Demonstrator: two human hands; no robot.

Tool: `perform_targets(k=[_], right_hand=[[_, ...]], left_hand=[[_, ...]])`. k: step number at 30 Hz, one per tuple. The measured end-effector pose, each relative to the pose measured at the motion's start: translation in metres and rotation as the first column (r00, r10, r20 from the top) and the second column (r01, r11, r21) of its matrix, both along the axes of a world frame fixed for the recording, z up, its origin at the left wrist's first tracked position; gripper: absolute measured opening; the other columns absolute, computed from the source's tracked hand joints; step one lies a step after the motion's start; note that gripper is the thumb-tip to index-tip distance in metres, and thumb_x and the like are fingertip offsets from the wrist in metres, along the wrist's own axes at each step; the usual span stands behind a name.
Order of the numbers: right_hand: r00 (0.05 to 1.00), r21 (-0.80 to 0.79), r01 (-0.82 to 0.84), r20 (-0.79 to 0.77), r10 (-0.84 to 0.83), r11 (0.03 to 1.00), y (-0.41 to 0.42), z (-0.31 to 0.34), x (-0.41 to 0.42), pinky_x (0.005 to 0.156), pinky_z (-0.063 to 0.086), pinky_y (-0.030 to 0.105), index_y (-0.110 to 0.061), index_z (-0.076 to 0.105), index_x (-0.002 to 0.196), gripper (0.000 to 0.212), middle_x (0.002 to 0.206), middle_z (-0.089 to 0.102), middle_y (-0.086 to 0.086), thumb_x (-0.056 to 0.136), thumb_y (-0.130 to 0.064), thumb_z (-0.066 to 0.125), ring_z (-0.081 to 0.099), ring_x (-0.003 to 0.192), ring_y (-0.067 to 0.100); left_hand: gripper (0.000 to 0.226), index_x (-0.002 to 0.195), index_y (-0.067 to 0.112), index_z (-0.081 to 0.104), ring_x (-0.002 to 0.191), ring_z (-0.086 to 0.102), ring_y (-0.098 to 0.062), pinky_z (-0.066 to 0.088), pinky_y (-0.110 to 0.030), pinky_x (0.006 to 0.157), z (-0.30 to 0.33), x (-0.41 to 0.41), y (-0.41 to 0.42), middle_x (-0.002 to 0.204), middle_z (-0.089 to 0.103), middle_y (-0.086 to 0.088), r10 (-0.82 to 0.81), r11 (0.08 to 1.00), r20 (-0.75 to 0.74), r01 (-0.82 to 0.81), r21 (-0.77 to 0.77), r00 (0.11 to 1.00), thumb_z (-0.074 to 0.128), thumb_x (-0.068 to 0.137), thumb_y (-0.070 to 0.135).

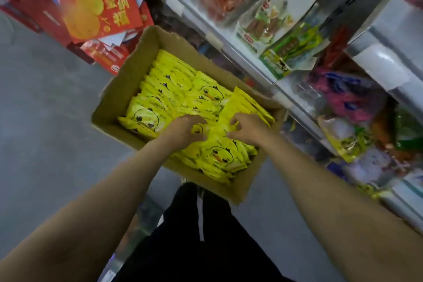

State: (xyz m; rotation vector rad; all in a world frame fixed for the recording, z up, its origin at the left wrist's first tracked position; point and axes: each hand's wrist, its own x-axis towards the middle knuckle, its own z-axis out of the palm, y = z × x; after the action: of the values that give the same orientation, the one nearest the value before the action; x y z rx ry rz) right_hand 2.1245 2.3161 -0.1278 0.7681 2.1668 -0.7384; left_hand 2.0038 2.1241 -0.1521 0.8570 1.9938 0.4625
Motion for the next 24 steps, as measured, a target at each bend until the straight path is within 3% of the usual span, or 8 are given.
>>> perform_targets(k=[6,12,18,24], right_hand=[[0.993,0.051,0.110,0.029,-0.112,0.993,-0.004,-0.037,0.046,0.079,0.047,0.035,-0.019,0.059,0.112,0.047,0.108,0.065,0.007,0.077,-0.043,0.079,0.061,0.102,0.027],[0.984,0.049,0.173,-0.050,-0.170,0.984,-0.008,-0.052,0.054,0.072,0.044,0.031,-0.016,0.056,0.117,0.048,0.110,0.066,0.006,0.080,-0.037,0.078,0.063,0.101,0.027],[0.960,0.113,0.267,-0.120,-0.254,0.957,-0.016,-0.062,0.055,0.075,0.051,0.034,-0.018,0.054,0.110,0.042,0.106,0.068,0.003,0.081,-0.036,0.078,0.064,0.098,0.025],[0.960,0.218,0.251,-0.179,-0.214,0.943,-0.024,-0.071,0.060,0.064,0.036,0.027,-0.022,0.054,0.099,0.030,0.102,0.063,-0.002,0.083,-0.033,0.076,0.060,0.090,0.020]], left_hand=[[0.070,0.135,0.019,0.049,0.124,0.051,-0.025,0.045,-0.042,0.098,-0.049,0.050,0.007,0.137,0.053,-0.007,0.103,0.995,0.148,-0.104,-0.005,0.984,0.080,0.074,0.035],[0.083,0.132,0.015,0.039,0.112,0.056,-0.024,0.049,-0.042,0.089,-0.065,0.065,0.018,0.126,0.056,-0.008,0.223,0.975,0.095,-0.222,-0.024,0.970,0.086,0.066,0.031],[0.065,0.117,0.025,0.050,0.111,0.049,-0.027,0.045,-0.039,0.087,-0.071,0.067,0.021,0.116,0.057,-0.007,0.039,0.998,-0.007,-0.039,-0.053,0.999,0.084,0.065,0.040],[0.052,0.114,0.033,0.066,0.117,0.046,-0.029,0.044,-0.041,0.093,-0.075,0.072,0.021,0.115,0.055,-0.008,-0.107,0.989,-0.109,0.095,-0.112,0.988,0.080,0.066,0.048]])
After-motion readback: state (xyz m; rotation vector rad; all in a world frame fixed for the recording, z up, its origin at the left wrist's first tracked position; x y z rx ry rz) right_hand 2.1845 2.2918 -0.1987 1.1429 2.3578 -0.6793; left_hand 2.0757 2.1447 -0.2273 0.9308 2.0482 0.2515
